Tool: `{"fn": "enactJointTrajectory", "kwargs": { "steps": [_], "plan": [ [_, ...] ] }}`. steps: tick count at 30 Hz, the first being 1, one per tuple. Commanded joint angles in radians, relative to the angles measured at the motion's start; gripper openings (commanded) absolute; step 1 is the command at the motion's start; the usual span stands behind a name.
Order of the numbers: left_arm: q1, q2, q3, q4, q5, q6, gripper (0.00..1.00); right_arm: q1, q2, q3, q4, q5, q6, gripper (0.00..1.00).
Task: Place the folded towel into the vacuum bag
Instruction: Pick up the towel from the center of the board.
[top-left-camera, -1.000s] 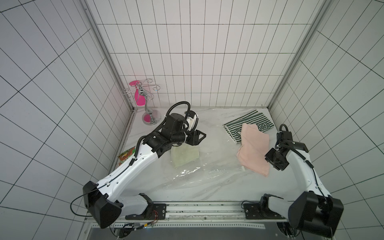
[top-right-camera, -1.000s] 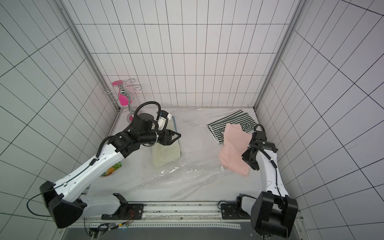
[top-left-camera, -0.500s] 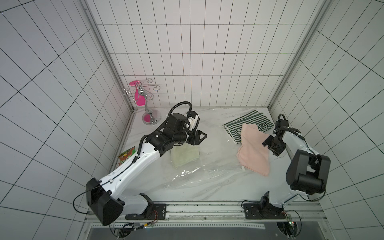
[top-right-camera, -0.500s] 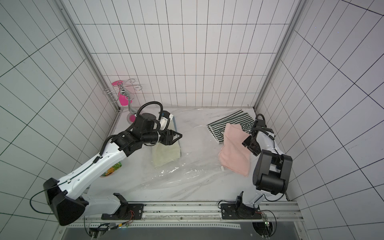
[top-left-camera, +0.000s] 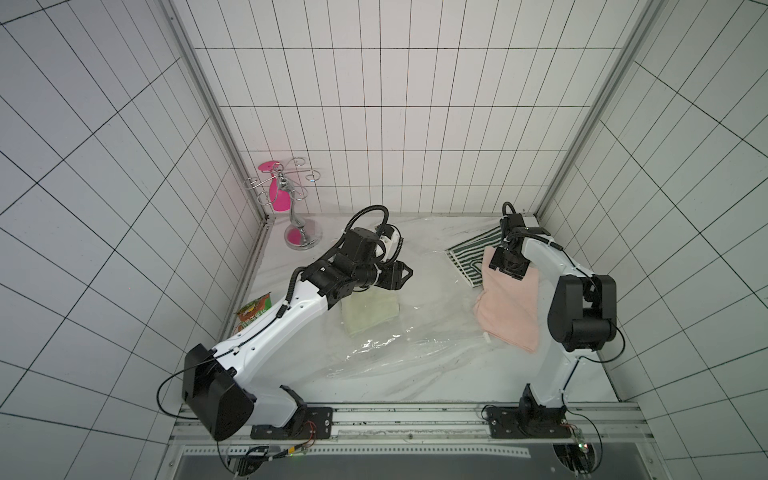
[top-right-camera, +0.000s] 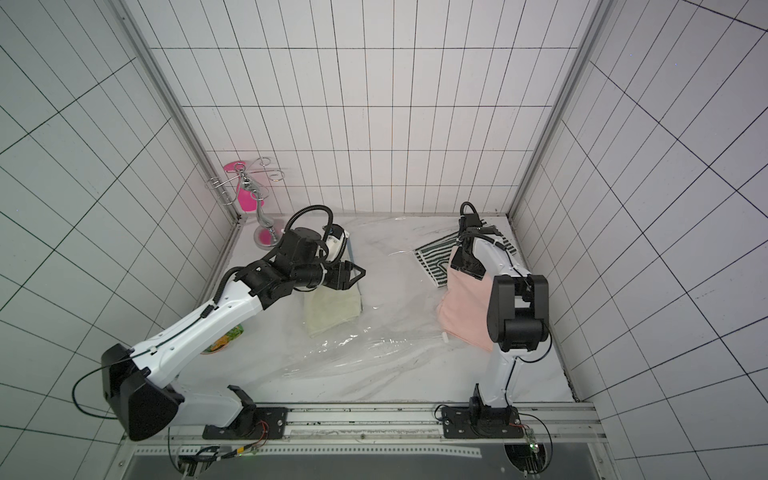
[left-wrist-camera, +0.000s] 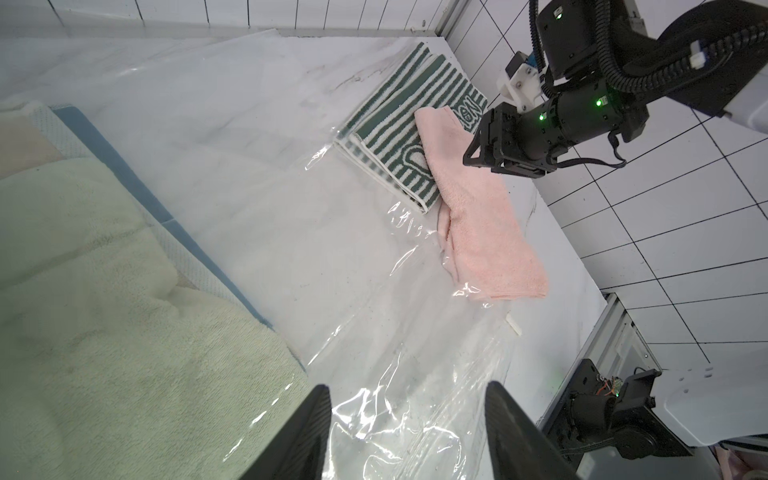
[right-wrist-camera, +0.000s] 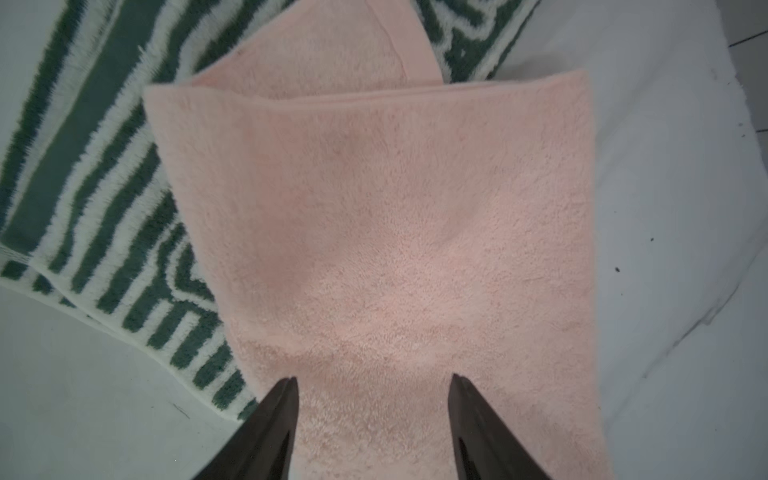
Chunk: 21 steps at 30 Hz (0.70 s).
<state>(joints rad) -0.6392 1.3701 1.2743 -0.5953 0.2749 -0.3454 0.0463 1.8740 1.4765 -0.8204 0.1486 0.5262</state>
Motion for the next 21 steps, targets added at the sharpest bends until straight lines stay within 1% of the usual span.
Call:
{"fn": "enactJointTrajectory", "kwargs": {
  "steps": [1,7,13,16,21],
  "plan": [
    [0.005,-0.004,-0.017,0.011,-0.037,0.010,0.62,0.054,-0.055,-0.081,-0.037,0.014,0.029,0.59],
    [0.004,0.003,-0.010,0.008,-0.014,0.002,0.62,0.097,-0.043,-0.122,-0.046,0.009,0.063,0.58],
    [0.004,-0.022,-0.024,0.011,-0.010,0.006,0.62,0.118,-0.019,-0.142,-0.089,0.095,0.079,0.61],
    [0.005,-0.028,-0.028,0.012,-0.001,0.001,0.62,0.118,-0.006,-0.148,-0.078,0.092,0.067,0.61],
    [0.005,-0.029,-0.024,0.011,0.004,-0.003,0.62,0.117,0.041,-0.127,-0.042,0.050,0.062,0.61]
  ]
}}
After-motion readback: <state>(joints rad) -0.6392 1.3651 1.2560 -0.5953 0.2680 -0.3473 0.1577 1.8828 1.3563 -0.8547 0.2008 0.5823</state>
